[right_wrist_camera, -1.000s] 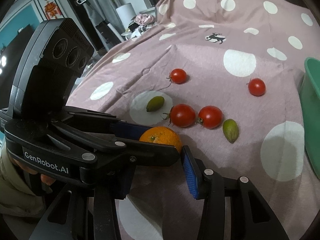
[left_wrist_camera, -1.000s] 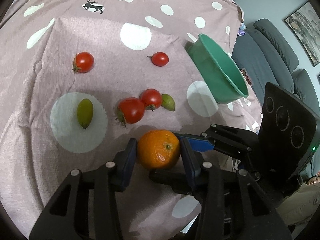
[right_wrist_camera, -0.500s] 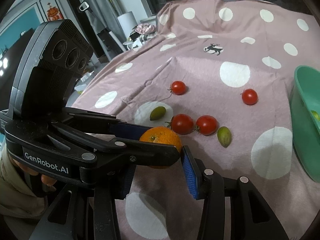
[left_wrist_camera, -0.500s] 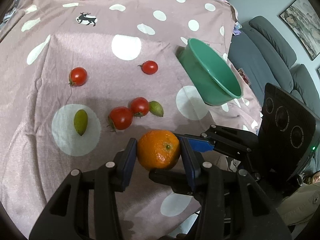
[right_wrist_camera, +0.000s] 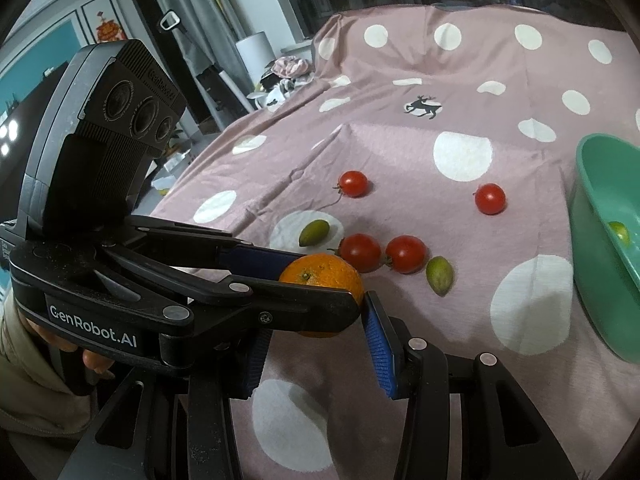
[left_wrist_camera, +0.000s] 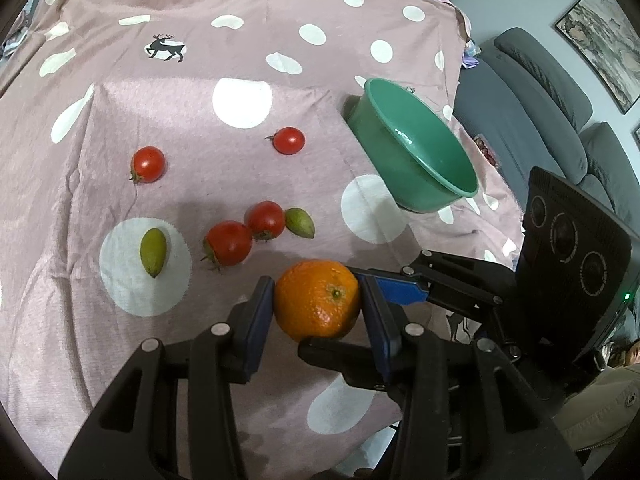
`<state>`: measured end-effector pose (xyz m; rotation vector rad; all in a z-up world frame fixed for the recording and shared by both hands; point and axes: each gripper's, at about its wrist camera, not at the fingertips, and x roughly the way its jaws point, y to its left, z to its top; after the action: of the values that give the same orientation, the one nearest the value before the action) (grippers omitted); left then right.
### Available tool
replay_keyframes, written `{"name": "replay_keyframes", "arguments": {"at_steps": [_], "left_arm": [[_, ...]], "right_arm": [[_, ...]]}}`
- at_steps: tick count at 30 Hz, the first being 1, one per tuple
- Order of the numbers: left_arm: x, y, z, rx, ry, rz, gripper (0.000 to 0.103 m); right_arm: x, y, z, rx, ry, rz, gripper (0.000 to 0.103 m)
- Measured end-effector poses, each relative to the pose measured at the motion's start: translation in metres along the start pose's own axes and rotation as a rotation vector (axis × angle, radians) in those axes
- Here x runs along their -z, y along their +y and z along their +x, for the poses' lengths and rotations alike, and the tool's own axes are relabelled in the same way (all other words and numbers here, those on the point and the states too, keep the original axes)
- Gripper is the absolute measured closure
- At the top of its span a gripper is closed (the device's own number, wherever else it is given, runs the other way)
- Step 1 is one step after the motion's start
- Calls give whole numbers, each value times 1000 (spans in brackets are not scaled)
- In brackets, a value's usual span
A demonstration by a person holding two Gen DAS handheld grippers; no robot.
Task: Organize fruits
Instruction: 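Lift the tangerine off the sheet with the left tool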
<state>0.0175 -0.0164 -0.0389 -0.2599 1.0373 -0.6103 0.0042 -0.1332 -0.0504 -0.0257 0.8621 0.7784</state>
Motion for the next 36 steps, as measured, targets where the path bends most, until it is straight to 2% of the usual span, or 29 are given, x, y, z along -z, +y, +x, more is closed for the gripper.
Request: {"name": "replay_keyframes", "arguments": {"at_steps": [18,36], "left_arm": [[3,0,4,18,17,3,60],[8,-1,-3,25,2,4,60]], "right_arm": [[4,-2,-3,12,9,10,56],[5,0,-4,18,8,-1,56]]}}
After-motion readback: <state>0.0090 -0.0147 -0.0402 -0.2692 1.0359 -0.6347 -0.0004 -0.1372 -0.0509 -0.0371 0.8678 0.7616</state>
